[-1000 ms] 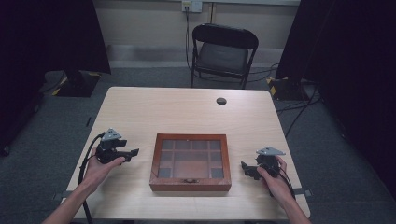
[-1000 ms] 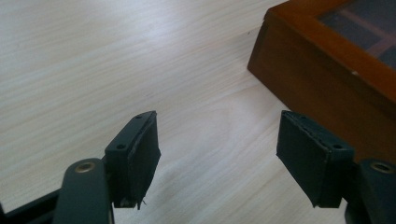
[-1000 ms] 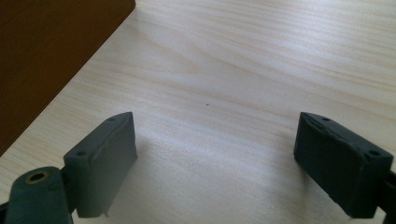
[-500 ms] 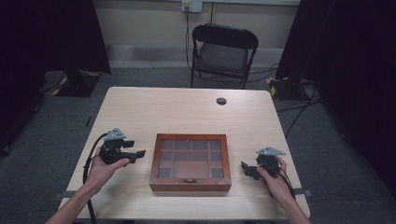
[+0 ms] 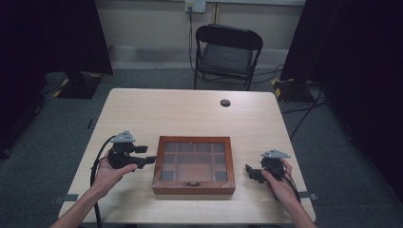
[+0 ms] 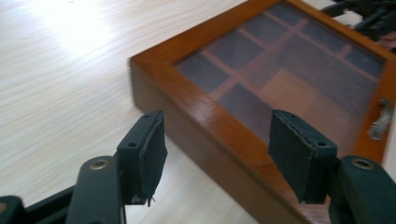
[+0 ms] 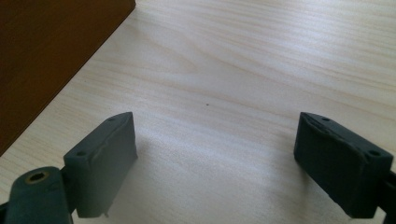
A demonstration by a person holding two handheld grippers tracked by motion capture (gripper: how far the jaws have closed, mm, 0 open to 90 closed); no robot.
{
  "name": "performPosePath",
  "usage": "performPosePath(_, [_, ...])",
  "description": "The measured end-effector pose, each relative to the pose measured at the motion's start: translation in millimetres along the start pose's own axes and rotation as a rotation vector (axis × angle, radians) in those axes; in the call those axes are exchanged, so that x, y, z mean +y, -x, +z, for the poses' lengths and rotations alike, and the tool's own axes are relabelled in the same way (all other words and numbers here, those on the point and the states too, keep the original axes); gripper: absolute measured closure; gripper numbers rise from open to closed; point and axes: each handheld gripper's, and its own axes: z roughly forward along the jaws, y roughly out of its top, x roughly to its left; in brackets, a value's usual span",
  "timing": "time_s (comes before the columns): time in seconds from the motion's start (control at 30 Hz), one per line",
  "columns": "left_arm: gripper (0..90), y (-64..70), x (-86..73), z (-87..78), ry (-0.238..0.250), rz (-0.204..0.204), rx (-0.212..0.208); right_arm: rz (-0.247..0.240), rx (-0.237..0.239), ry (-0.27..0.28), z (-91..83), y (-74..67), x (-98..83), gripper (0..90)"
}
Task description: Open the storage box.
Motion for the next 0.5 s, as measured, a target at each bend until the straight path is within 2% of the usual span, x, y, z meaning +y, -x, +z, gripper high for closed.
performPosePath(0.3, [35.8, 8.8, 5.8, 4.3, -0.020, 0.002, -0.034, -0.002, 0.002, 0.001, 0.1, 0.2, 0.0, 12.4])
performPosePath(0.5, [36.7, 16.2, 10.4, 6.1, -0.019, 0.023, -0.044, -0.001, 0.004, 0.002, 0.3, 0.3, 0.1, 12.4])
